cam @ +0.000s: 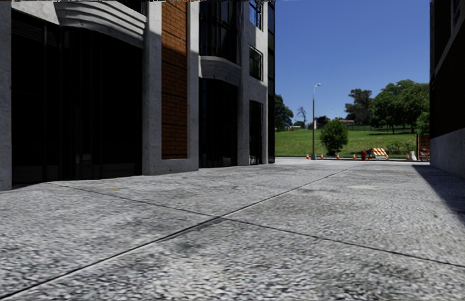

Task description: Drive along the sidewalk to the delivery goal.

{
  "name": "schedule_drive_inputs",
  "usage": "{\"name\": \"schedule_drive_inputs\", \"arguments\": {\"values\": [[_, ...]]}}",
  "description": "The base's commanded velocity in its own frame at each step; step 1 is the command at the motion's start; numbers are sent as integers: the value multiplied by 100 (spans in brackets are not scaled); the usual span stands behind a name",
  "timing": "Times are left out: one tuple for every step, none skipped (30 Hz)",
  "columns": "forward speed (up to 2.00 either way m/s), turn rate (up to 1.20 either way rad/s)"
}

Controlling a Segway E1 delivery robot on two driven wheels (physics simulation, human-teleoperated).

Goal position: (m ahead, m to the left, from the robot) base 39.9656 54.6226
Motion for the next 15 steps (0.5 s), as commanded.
{"name": "schedule_drive_inputs", "arguments": {"values": [[200, -50], [200, -50], [200, -50], [200, -50], [200, -50], [200, -50], [200, -50], [200, -50], [200, -50], [200, -50], [200, -50], [200, -50], [200, -50], [200, -50], [200, -50]]}}
